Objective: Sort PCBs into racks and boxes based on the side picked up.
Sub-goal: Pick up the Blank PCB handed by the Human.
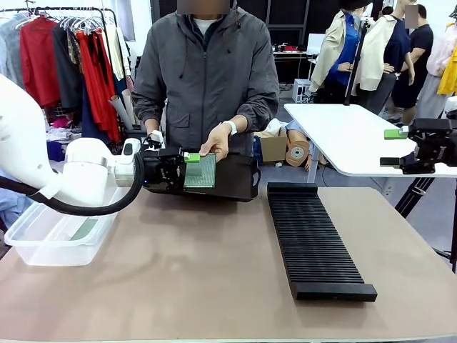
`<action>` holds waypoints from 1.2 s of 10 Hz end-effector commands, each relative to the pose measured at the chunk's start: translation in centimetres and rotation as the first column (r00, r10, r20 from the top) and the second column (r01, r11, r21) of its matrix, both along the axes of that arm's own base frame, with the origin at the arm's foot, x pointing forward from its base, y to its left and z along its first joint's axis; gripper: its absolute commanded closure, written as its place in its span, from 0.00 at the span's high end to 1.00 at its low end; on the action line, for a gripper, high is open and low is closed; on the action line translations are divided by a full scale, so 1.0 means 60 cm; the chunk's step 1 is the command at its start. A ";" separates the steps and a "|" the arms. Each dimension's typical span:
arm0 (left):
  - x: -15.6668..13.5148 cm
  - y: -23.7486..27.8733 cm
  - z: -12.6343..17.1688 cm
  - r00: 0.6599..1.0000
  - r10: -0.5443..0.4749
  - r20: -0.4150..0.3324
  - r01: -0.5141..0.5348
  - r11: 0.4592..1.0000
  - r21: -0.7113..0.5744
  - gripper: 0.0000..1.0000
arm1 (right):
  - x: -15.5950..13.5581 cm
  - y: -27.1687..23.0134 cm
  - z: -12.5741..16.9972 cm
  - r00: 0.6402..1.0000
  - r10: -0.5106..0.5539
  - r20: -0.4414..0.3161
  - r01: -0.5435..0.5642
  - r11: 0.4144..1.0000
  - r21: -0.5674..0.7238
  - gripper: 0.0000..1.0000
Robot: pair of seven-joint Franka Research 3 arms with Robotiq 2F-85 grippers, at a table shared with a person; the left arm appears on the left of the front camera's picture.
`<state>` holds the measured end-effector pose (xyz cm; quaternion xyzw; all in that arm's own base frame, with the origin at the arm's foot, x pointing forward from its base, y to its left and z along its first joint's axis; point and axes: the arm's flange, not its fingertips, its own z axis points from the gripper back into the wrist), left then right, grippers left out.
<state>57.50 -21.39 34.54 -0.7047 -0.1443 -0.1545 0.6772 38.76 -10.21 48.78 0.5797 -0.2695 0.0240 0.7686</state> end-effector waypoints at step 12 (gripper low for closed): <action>0.003 0.001 0.012 0.999 -0.028 -0.033 0.027 0.999 -0.023 0.00 | 0.000 0.001 0.003 1.000 0.001 0.006 -0.001 1.000 0.004 1.00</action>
